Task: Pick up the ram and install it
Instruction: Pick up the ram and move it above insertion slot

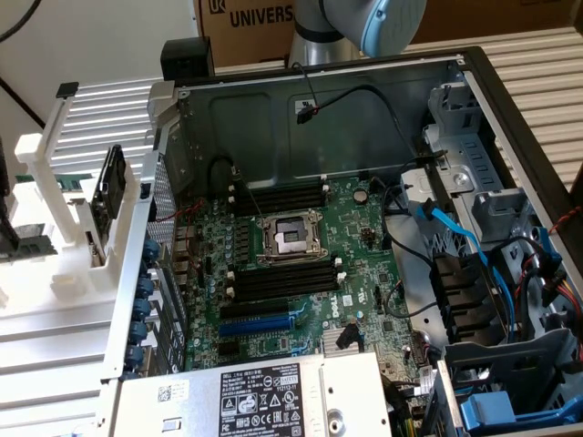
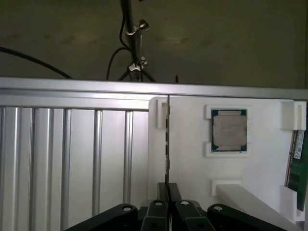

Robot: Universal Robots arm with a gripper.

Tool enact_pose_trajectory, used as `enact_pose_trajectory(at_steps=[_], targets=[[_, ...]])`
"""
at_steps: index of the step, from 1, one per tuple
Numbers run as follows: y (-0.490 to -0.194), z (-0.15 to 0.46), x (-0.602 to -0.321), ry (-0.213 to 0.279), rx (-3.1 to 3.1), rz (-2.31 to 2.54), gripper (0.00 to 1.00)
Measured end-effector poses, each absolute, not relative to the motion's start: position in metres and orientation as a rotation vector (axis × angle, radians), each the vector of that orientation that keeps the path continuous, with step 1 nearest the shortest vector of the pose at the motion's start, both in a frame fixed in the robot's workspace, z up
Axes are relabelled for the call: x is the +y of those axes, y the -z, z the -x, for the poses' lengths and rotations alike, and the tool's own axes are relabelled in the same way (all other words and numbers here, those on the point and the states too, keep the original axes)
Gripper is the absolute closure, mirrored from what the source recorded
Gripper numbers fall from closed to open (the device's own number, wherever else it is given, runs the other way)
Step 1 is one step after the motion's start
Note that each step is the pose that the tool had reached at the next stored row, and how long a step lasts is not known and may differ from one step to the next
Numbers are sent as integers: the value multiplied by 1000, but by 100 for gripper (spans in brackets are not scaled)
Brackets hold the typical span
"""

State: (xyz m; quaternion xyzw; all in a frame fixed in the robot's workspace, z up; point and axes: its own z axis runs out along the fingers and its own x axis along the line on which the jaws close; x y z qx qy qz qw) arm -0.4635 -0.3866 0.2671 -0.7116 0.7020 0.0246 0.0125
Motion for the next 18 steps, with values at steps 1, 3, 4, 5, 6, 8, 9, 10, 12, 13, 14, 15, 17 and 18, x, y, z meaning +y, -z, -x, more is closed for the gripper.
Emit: enact_pose_trajectory(at_steps=[1, 3, 4, 5, 6, 8, 9, 10, 12, 13, 14, 15, 17, 18], targets=[[-272, 464, -387, -77, 2189, 2217, 87], [-281, 464, -387, -77, 2190, 2216, 87], [-285, 464, -387, -77, 2190, 2216, 87], [-290, 464, -387, -77, 2190, 2216, 87], [-294, 464, -387, -76, 2190, 2216, 87], [-304, 464, -388, -76, 2190, 2216, 87], [-308, 464, -388, -77, 2190, 2216, 87], [-312, 464, -388, -77, 2190, 2216, 87], [-326, 464, -388, -77, 2191, 2216, 87], [-331, 464, -388, -76, 2191, 2215, 87], [-338, 464, -388, -76, 2194, 2213, 87], [-341, 464, -388, -76, 2196, 2210, 87], [-347, 464, -388, -76, 2199, 2208, 87], [-347, 464, -388, -76, 2200, 2207, 87]])
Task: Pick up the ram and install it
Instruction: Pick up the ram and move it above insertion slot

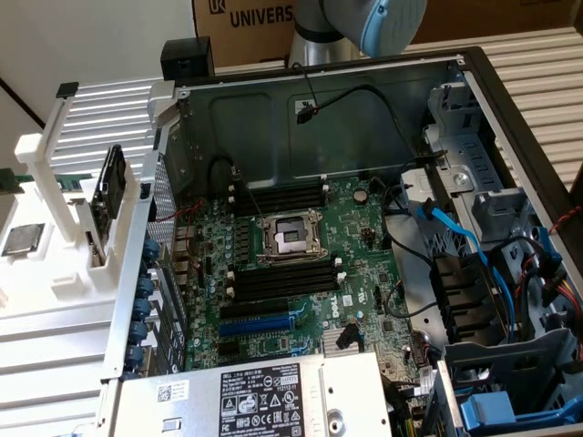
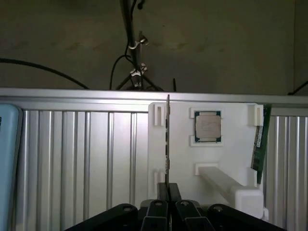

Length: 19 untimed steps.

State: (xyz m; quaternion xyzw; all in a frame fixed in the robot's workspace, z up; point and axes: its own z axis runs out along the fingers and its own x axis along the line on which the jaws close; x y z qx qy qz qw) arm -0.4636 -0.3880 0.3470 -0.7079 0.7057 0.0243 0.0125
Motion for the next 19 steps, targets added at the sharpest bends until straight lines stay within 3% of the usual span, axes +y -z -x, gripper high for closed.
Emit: enact_pose_trajectory(at_steps=[7, 19], targets=[[-351, 461, -388, -72, 2204, 2206, 87], [-388, 407, -388, -72, 2204, 2206, 87]])
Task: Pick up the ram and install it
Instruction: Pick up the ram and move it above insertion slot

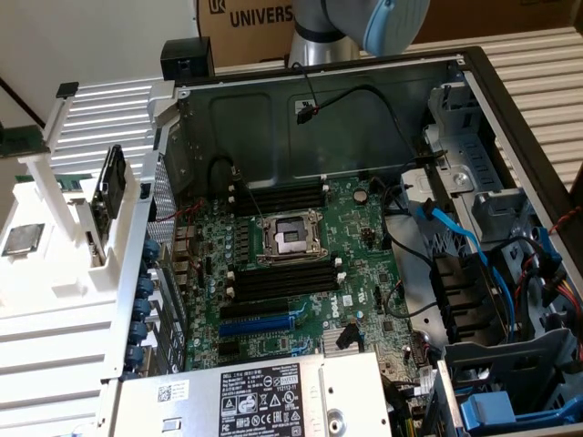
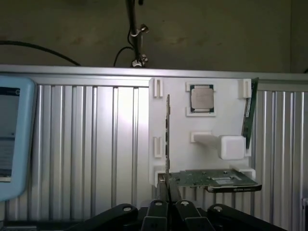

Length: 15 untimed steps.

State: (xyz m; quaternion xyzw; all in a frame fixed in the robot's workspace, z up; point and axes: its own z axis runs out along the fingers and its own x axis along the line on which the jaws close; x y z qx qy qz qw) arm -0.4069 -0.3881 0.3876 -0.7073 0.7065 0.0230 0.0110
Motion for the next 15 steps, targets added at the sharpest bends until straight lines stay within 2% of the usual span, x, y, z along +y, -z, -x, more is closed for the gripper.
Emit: enact_pose_trajectory(at_steps=[15], targets=[[-400, 328, -388, -74, 2205, 2207, 87]])
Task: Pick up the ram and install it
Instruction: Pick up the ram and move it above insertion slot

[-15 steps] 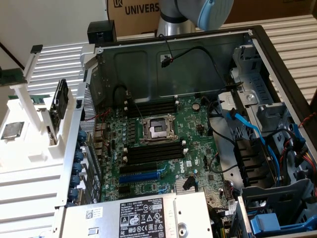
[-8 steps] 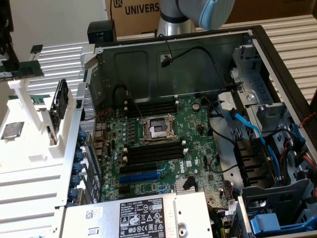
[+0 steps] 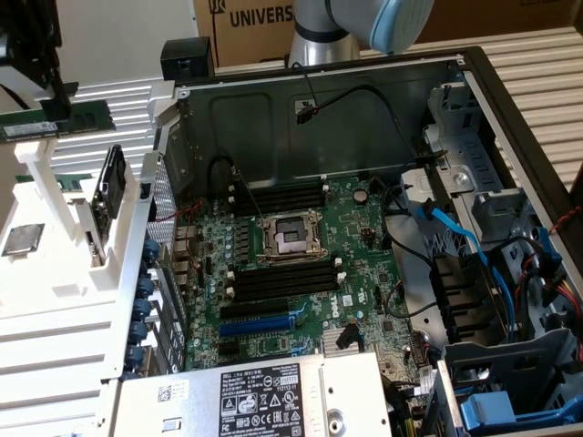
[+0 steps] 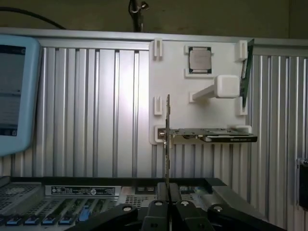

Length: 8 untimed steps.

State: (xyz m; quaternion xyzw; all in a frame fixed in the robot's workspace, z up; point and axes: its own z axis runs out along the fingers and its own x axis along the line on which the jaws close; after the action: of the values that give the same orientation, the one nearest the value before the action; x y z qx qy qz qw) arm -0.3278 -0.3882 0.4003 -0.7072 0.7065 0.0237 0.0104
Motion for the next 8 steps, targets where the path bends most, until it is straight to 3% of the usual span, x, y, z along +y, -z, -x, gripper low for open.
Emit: enact_pose_trajectory(at_steps=[8], targets=[[-402, 282, -388, -81, 2208, 2210, 87]])
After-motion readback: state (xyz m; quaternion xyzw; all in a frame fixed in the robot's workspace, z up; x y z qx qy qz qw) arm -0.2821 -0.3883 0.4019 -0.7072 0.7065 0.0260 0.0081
